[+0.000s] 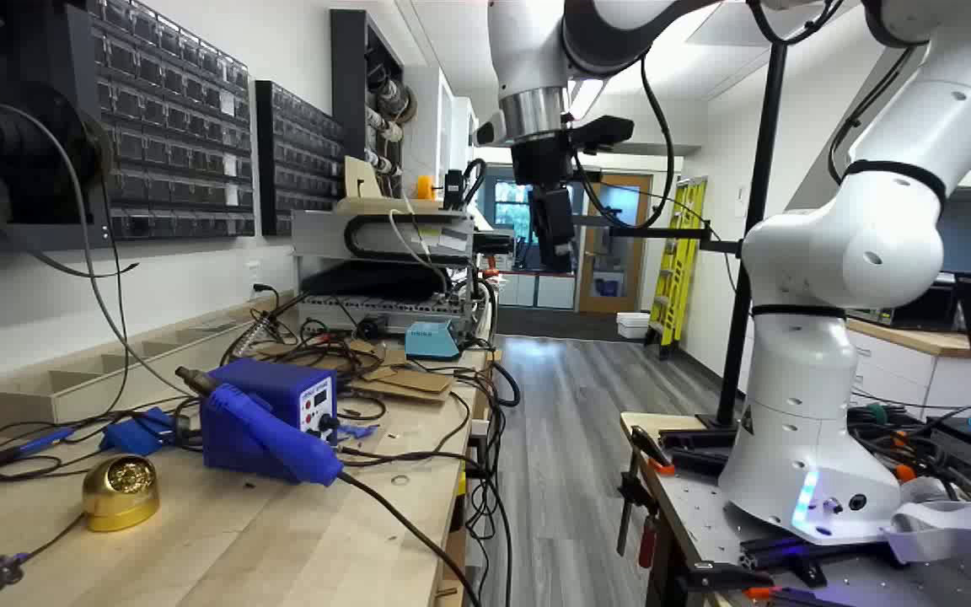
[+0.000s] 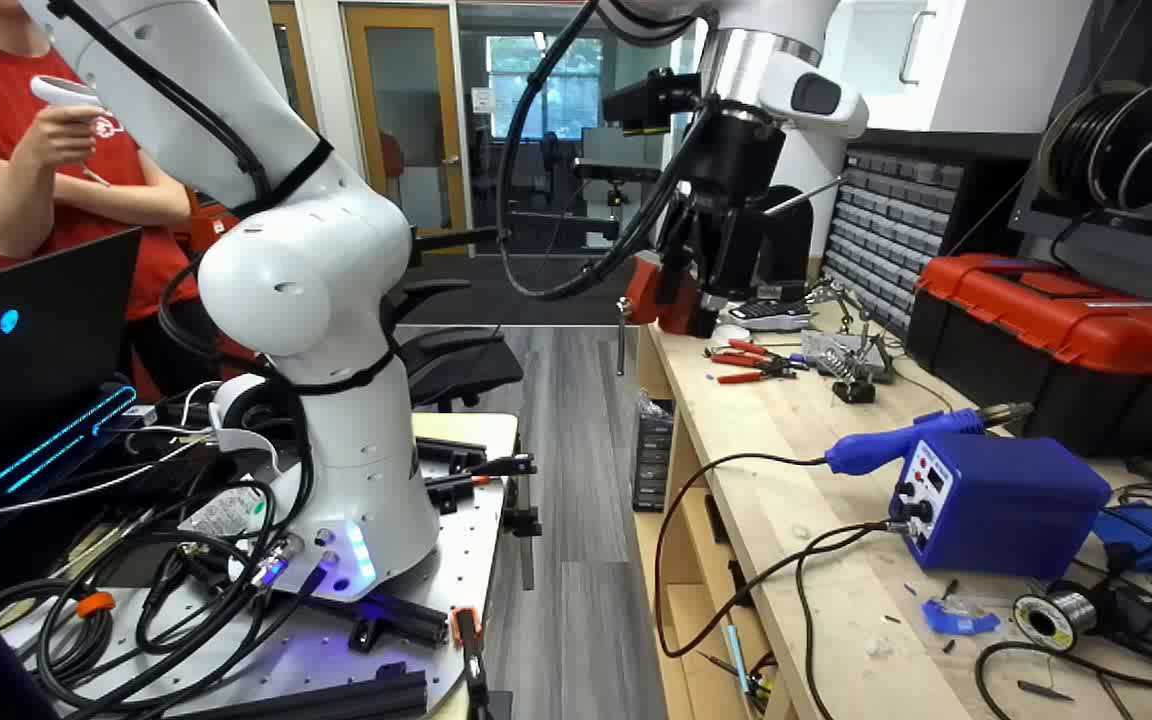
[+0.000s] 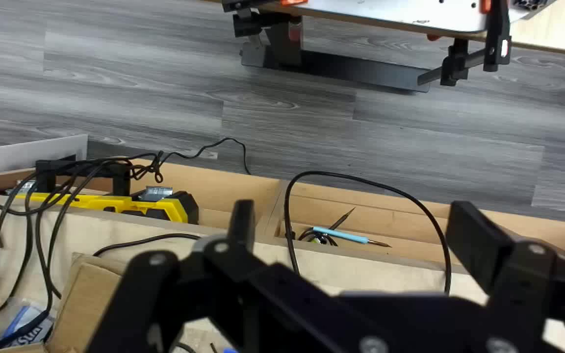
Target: Put the blue object on the work bench
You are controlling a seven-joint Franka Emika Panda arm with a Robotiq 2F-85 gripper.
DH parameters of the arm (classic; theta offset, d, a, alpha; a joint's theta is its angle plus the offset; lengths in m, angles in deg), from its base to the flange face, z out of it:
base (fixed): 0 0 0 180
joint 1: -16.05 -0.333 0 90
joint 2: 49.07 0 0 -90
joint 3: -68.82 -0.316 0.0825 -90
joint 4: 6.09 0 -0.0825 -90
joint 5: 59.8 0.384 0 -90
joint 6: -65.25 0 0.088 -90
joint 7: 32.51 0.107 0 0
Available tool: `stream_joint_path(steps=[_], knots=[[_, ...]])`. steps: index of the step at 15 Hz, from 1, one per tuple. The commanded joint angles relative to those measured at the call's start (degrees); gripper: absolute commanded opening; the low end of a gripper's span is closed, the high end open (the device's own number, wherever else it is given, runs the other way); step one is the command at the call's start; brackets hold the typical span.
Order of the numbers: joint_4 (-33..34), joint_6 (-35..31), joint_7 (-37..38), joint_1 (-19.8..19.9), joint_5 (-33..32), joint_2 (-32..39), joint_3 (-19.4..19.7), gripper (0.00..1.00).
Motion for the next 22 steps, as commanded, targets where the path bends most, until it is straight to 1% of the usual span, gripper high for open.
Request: stream_joint_path(steps=[1, 10, 13, 19, 22], knots=[[0.1, 0.1, 0.1, -0.3, -0.1, 0.0, 0.2, 1.0], [0.1, 0.1, 0.1, -0.3, -0.1, 0.0, 0.2, 1.0], [0.2, -1.1, -0.2, -0.9, 1.1, 0.8, 0.3, 1.0], [-0.7, -12.1, 0.7, -1.8, 8.2, 3.4, 0.3, 1.0], [-2.0, -21.7, 1.7, -2.2, 10.3, 5.2, -0.6, 1.0]])
